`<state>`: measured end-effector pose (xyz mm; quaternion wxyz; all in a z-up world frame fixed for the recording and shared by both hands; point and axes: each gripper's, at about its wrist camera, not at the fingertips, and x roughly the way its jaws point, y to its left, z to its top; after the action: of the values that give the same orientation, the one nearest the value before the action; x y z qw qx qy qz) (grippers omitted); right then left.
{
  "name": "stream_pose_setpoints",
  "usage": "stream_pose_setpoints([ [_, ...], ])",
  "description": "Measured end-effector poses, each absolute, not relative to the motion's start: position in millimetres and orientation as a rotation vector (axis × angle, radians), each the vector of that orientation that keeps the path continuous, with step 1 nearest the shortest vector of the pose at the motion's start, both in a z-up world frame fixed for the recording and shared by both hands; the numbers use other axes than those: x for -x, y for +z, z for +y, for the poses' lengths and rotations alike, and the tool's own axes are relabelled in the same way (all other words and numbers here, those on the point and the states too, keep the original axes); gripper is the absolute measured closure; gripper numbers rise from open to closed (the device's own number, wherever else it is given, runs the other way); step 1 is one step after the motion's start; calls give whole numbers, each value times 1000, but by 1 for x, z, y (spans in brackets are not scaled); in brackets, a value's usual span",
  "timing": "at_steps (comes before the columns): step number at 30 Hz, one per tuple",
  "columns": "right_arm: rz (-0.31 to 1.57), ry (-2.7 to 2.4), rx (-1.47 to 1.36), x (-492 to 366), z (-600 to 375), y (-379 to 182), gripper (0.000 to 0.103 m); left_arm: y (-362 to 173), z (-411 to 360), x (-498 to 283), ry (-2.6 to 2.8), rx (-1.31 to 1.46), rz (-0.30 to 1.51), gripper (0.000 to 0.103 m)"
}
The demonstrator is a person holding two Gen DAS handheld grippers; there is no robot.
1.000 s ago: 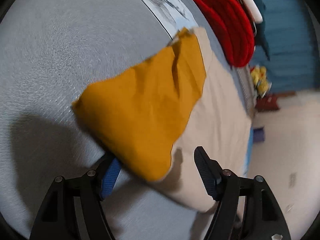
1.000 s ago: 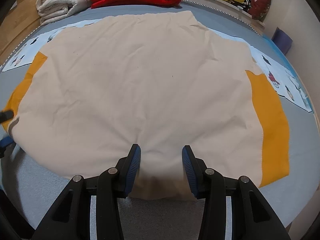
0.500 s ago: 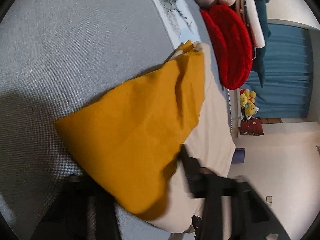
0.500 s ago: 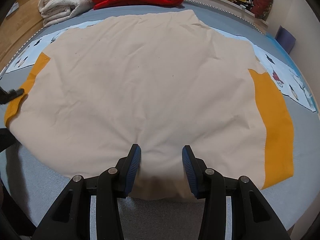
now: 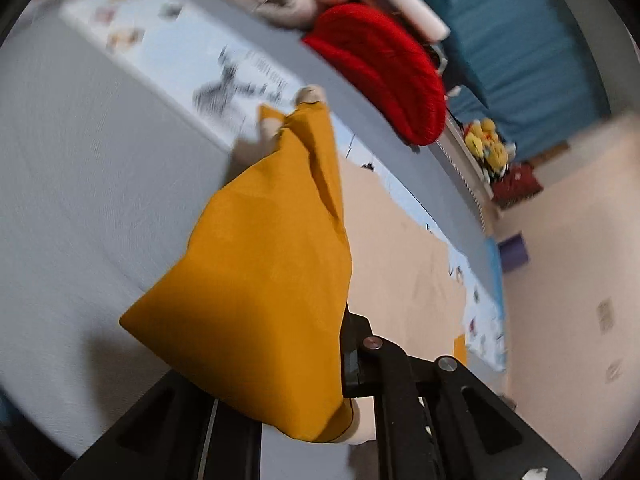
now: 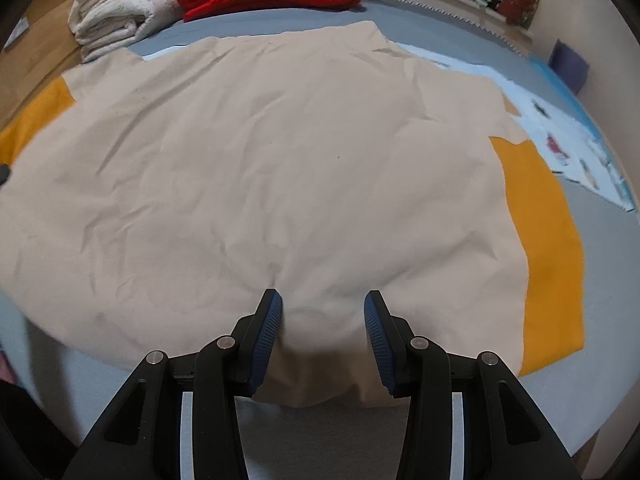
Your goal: Fold large clothes
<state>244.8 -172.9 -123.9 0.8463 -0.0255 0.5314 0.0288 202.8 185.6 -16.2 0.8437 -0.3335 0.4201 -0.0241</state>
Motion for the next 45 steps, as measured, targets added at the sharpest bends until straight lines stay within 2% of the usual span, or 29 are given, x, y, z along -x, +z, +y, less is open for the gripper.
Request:
stream_pose_setpoints([
  [5,1199,283,82,-237,-137,-116,58,34,184,-188,-28,473,845,92],
  [11,1004,318,100,-236,-170,-26,57,29,138,-193,-102,283,800,93],
  [15,858,254,158,-238,-223,26,44,29,96,-200,-164,223,780,93],
  [16,835,227,173,-239,-234,32,43,30,83,-202,-181,194,772,93],
  [20,773,66,136,-243,-288,37,43,30,36,-212,-246,149,784,93],
  [22,850,13,91,-247,-306,29,43,28,9,-217,-277,121,797,93],
  [25,833,-46,34,-241,-327,38,43,17,-40,-222,-320,62,835,94],
  [30,866,-55,45,-230,-342,35,43,-30,-131,-227,-409,-126,1001,92],
  [33,871,-70,44,-221,-354,37,43,-63,-156,-230,-427,-174,1111,85],
  [34,875,-75,42,-220,-359,37,43,-69,-158,-231,-430,-175,1131,79],
  [35,878,-83,45,-218,-362,38,43,-73,-159,-232,-434,-170,1153,68],
  [38,878,-86,40,-218,-370,35,43,-73,-152,-232,-478,-120,1198,51],
  [41,878,-78,32,-219,-370,35,43,-57,-141,-225,-518,-91,1184,42],
  [45,878,-54,-1,-222,-362,32,43,-23,-121,-216,-564,-42,1121,41],
])
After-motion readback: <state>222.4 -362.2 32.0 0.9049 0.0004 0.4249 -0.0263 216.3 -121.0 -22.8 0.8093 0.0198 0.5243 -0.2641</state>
